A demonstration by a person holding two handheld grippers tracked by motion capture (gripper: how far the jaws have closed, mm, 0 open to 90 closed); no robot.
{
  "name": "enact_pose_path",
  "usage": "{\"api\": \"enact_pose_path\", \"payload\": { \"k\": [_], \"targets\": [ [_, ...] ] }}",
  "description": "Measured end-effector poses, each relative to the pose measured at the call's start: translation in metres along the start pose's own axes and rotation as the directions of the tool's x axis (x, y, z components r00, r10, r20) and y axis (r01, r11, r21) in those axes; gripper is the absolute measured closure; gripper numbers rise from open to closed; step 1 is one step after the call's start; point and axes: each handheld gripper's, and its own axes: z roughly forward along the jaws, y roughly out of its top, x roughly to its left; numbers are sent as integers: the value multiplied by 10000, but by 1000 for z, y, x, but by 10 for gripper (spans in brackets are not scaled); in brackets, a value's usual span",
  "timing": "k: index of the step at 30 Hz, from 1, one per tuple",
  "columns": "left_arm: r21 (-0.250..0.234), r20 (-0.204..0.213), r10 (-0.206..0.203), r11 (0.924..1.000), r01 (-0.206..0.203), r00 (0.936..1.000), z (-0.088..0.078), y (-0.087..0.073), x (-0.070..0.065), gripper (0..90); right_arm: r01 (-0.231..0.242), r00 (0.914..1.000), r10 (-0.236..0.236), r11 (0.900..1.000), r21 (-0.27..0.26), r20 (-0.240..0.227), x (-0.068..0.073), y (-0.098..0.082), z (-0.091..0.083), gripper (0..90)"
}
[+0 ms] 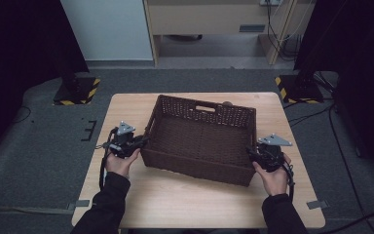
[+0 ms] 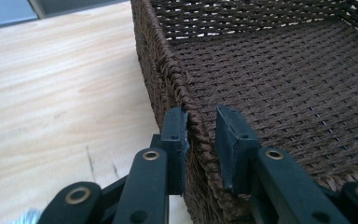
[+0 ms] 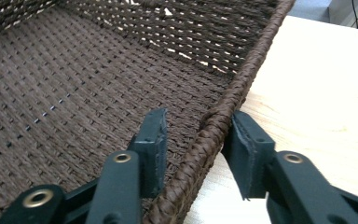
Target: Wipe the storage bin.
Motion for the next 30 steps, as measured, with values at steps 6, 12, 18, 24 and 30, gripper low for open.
{"api": "enact_pose_path", "payload": {
  "k": [6, 12, 18, 24, 30],
  "targets": [
    [99, -112, 14, 10000, -13, 9999, -17, -11, -13, 707, -114, 9999, 116, 9995, -299, 43, -4, 4, -6, 573],
    [-268, -53, -161, 9995, 159, 9999, -31, -22, -20, 705, -260, 9996, 258, 9994, -232, -105, -9, 3, -4, 597],
    [-427, 154, -323, 9985, 329, 9994, -34, -25, -20, 708, -215, 9984, 217, 9998, 58, -529, -8, 4, -4, 652],
    [-683, 150, -323, 9971, 333, 9994, -45, -23, -15, 650, 151, 9988, -141, 9997, 206, -467, -8, 5, -4, 675],
    [-1211, -104, -722, 9901, 704, 9973, -62, -27, 5, 597, 133, 9984, -119, 9996, 257, -561, -12, 3, -8, 685]
  ]
}}
